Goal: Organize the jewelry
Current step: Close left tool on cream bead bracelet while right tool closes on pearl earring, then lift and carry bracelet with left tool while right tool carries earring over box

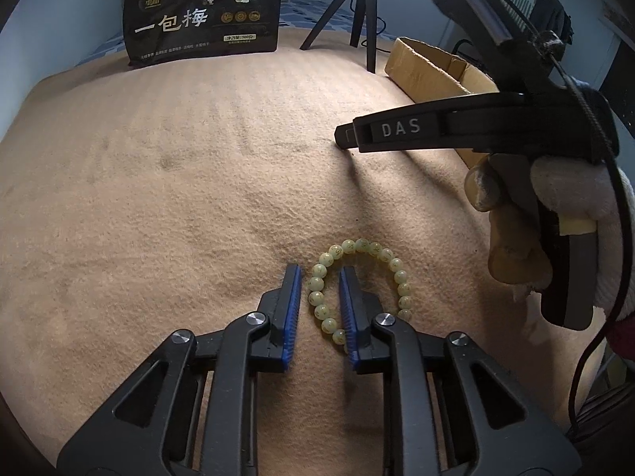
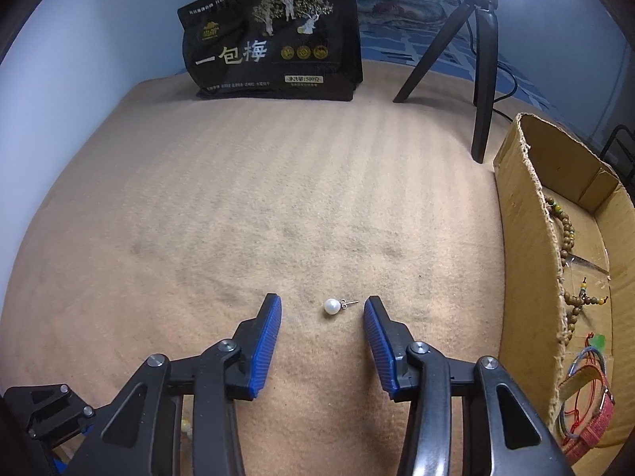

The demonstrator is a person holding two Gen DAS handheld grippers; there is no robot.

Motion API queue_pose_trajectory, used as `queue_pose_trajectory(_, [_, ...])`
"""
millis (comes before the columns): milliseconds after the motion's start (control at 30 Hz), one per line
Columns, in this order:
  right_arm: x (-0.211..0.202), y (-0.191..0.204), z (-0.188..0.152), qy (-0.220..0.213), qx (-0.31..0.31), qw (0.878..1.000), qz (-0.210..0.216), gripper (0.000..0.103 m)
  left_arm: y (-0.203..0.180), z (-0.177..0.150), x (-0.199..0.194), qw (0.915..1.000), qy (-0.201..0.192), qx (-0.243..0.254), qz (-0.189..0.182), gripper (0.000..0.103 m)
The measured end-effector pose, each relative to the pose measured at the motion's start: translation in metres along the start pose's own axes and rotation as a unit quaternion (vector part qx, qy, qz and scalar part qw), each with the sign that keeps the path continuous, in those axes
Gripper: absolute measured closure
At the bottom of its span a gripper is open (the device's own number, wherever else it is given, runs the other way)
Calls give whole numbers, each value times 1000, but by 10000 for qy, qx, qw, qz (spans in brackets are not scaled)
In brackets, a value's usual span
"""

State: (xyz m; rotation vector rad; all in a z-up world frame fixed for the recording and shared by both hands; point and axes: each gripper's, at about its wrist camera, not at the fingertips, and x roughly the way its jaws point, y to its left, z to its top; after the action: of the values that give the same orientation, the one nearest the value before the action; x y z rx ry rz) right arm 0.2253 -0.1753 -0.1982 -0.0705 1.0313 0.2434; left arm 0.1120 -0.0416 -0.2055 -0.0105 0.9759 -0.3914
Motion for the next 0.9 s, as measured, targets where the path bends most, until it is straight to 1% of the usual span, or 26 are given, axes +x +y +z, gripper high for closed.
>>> queue_pose_trajectory(33, [1, 0, 0, 11, 2, 10000, -2, 59, 1, 1, 1, 10000, -1, 7, -12, 85])
queue_pose_trajectory(100, [2, 0, 1, 20, -5, 10000, 0, 59, 2, 1, 2, 10000, 2, 7, -13, 91])
queue_pose_trajectory(167, [3, 0, 1, 36, -36, 10000, -11, 60, 4, 2, 2, 10000, 6, -12, -29, 95])
queue_pose_trajectory(267, [3, -2, 2, 42, -18, 10000, 1, 63, 5, 1, 2, 10000, -9, 3, -45, 95])
queue_pose_trajectory(333, [3, -4, 2, 39, 14, 10000, -2, 68, 4, 1, 2, 10000, -21, 50, -19, 95])
queue_pose_trajectory(500, [3, -4, 1, 36, -88, 9999, -110, 88, 4, 2, 2, 10000, -29, 47, -24, 95])
queue_pose_trajectory(533, [2, -4, 1, 34, -93, 9999, -111, 89, 4, 2, 2, 10000, -30, 47, -22, 96])
queue_pose_trajectory(567, [2, -4, 1, 34, -92, 9999, -100, 93, 4, 2, 2, 10000, -30, 46, -18, 96])
queue_pose_trajectory(733, [0, -3, -1, 6, -68, 9999, -98, 95, 5, 1, 1, 10000, -31, 17, -27, 96])
queue_pose_trajectory(900, [-4, -4, -4, -8, -31, 10000, 8, 95, 5, 2, -3, 10000, -34, -45, -26, 98])
